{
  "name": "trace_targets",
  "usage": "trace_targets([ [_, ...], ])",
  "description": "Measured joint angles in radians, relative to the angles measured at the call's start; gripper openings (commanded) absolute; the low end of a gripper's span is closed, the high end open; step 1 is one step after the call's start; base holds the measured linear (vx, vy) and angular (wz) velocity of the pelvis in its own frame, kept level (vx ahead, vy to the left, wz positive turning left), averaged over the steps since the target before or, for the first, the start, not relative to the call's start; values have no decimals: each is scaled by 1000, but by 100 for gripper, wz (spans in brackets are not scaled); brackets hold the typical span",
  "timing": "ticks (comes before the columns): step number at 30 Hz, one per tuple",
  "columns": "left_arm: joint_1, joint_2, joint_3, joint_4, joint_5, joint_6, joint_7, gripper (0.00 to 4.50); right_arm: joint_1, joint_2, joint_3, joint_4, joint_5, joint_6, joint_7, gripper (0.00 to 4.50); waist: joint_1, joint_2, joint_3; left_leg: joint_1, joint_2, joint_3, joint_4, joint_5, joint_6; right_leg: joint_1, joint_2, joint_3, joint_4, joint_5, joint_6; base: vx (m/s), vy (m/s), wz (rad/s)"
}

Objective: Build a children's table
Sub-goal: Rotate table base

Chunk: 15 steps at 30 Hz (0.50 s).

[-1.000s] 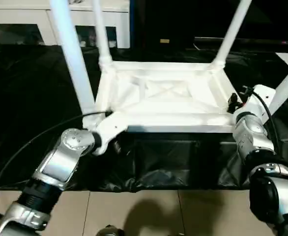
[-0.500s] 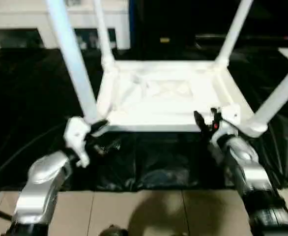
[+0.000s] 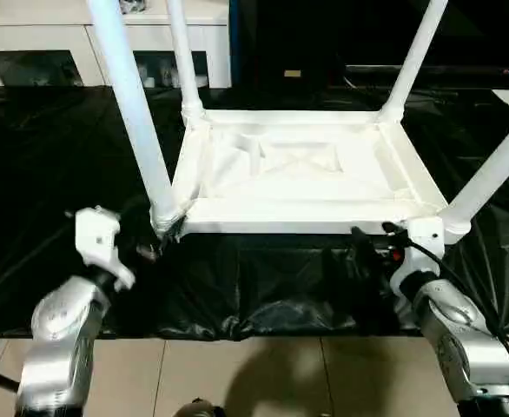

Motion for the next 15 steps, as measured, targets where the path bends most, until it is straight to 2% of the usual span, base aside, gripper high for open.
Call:
trace_targets([
  [5,-109,7,-14,134,32,-8,24,446,0,7,-19,3,-11,68,-30,316,1,-7,-2,-1,0,0,0,0,0,0,0,0,0,1,-1,0,0,0],
  [10,-227,23,-34,271,55,-24,29,446,-19,3,-18,45,-23,119,-59,316,1,-9,-3,0,0,0,0,0,0,0,0,0,1,2,-3,0,0,0],
  [12,-284,28,-29,357,51,-27,21,446,-65,-7,-9,126,-45,122,-50,316,-2,-9,-3,-1,0,0,0,0,0,-1,0,0,1,3,-4,0,0,0],
  [15,-337,21,-16,411,-17,-28,-64,446,-138,-14,2,220,-67,110,-40,316,-1,-10,-3,-1,0,0,0,0,0,-1,0,0,1,4,-5,0,0,0],
])
